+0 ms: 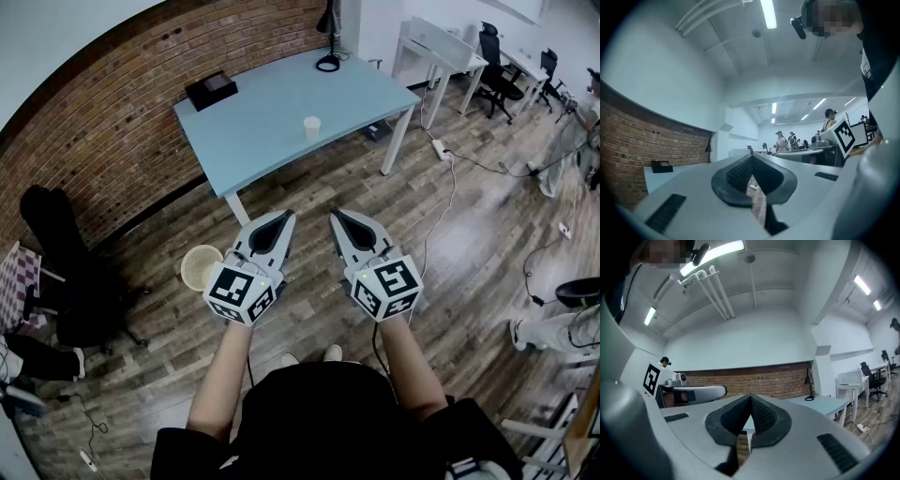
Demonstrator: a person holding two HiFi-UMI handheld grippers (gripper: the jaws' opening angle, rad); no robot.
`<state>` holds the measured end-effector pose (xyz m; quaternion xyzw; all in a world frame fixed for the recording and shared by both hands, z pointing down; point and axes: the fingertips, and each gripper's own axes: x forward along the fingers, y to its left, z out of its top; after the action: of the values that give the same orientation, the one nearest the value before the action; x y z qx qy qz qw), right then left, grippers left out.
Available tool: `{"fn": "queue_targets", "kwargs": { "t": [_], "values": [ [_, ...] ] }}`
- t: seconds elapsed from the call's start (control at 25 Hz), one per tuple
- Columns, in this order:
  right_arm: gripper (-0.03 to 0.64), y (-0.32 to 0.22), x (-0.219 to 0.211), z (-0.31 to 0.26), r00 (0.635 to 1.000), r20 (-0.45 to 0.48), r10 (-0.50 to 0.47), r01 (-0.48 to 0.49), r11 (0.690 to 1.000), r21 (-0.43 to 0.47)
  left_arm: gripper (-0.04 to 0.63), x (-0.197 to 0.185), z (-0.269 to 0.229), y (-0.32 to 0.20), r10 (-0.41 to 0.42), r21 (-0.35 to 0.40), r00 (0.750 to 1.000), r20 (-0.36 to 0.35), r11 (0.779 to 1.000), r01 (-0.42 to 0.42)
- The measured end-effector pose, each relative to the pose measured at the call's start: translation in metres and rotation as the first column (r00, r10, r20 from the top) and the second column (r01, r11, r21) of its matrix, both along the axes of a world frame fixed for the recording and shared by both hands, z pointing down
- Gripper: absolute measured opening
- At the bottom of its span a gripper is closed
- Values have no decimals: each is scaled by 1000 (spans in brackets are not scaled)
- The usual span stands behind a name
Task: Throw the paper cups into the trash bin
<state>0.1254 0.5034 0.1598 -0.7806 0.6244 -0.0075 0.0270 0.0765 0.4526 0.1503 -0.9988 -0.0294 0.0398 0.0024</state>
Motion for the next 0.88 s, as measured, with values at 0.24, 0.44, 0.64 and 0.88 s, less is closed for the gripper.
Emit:
{"fn": "queue_targets", "kwargs": {
  "t": [0.24,0.44,0.64,0.88],
  "values": [
    [5,19,20,-1,999,27,-25,24,999,41,9,21,5,15,-10,-6,1000,6,1000,10],
    [5,27,39,9,999,14,-29,28,1000,12,9,39,12,26,-15,-8,1000,16,1000,15],
    [5,31,48,16,999,5,-53,53,999,-2,9,48,14,25,-45,-1,999,22,999,45],
    [5,20,64,18,998,13,-68,68,998,-4,9,60,15,14,-68,-9,997,27,998,68]
  ]
}}
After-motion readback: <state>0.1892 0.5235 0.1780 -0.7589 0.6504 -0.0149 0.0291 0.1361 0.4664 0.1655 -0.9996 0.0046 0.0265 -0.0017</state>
